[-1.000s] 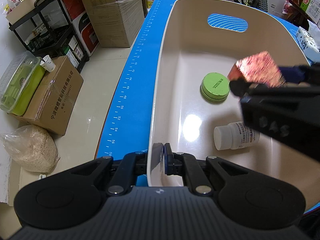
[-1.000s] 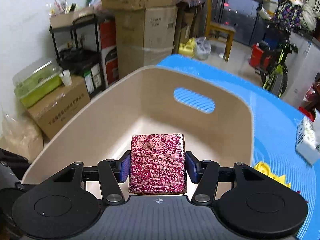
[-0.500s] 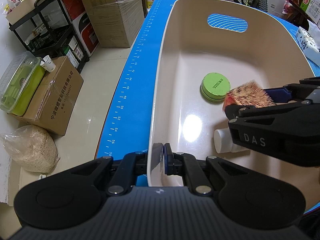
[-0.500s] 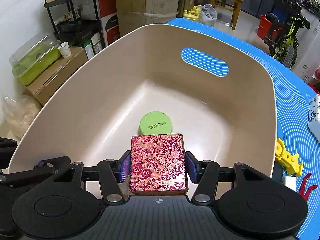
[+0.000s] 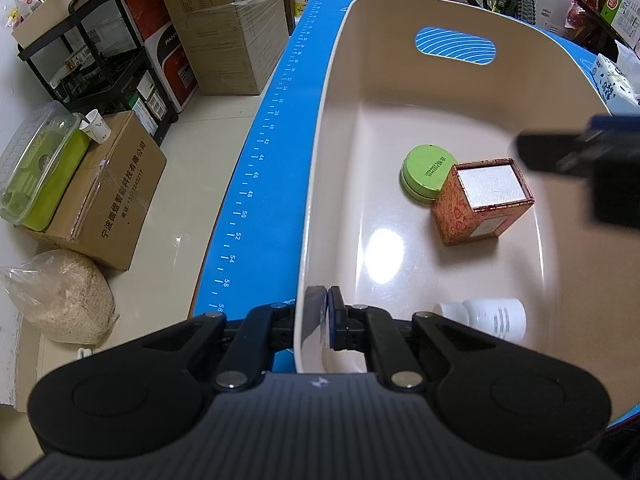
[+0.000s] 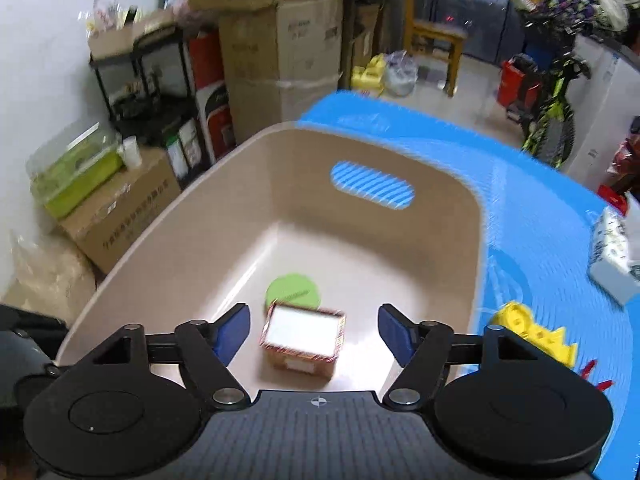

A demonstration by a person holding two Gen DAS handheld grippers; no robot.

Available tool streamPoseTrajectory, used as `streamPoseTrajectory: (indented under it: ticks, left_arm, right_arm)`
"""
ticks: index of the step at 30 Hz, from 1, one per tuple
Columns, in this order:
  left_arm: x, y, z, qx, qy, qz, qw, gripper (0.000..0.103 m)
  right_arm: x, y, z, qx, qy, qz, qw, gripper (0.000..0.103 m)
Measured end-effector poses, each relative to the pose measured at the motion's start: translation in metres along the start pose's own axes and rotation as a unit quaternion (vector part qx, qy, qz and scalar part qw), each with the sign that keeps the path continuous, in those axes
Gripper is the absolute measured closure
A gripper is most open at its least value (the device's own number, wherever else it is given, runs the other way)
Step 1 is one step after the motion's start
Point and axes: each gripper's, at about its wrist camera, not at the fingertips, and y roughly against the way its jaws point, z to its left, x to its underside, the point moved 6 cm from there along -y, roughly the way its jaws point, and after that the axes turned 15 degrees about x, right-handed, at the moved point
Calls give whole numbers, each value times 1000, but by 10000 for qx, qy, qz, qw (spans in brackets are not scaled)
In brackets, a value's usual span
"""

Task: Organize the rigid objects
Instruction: 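Lower the red floral box into the basket and open the right gripper, then grasp the red action figure by its torso with the right gripper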

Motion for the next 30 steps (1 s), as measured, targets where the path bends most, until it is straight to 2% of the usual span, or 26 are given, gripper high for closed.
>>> streamPoseTrajectory:
  ticks: [6,12,22,30]
  left_arm:
    - [0,0,0,0,1,1,10000,93]
    - [0,0,0,0,0,1,10000,93]
    - [0,0,0,-2,-3,2,10000,93]
    - [2,-2,0,-6,-4,8,10000,92]
  right_arm:
    - [-9,23,-48,237,-368,-276,9987,21]
    - [6,20,-110,725,-810,-205,9939,21]
    - [73,-24,-208,1678,-1329,525,9754,21]
    - [122,-62,-247,2087,-1711,998,9577,24]
